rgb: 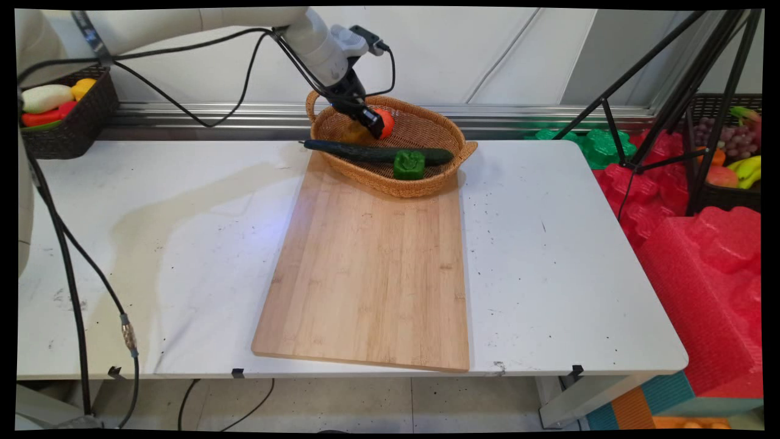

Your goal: Place the picked object on the cutting board

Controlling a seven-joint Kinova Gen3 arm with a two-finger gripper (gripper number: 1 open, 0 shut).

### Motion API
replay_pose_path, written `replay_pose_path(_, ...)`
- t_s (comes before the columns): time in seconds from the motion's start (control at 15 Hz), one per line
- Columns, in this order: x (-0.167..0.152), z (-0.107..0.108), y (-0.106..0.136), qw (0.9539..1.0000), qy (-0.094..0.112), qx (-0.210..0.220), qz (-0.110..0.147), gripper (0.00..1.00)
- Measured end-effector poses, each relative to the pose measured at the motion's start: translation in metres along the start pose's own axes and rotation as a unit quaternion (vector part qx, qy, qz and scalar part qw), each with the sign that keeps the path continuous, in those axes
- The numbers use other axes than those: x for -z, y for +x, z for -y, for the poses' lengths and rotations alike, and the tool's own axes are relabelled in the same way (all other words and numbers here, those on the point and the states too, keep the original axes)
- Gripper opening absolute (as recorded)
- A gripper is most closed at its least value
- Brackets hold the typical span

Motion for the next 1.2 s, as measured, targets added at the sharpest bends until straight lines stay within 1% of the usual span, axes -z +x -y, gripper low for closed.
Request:
replay_pose_path(0.2, 0.02, -0.008, 0.003, 0.9996, 0.008, -0.019, -0.022, 0.0)
replay_pose_path(0.33, 0.044, -0.016, 0.006, 0.9981, 0.017, -0.038, -0.045, 0.0)
replay_pose_path(0.47, 0.062, -0.023, 0.008, 0.9966, 0.023, -0.049, -0.062, 0.0)
replay_pose_path(0.67, 0.093, -0.036, 0.003, 0.9942, 0.028, -0.057, -0.087, 0.0)
replay_pose_path(0.8, 0.112, -0.045, -0.009, 0.9937, 0.027, -0.049, -0.097, 0.0)
replay_pose_path(0.93, 0.124, -0.054, -0.023, 0.9938, 0.023, -0.045, -0.1, 0.0)
replay_pose_path(1.2, 0.147, -0.079, -0.069, 0.995, 0.008, -0.042, -0.091, 0.0)
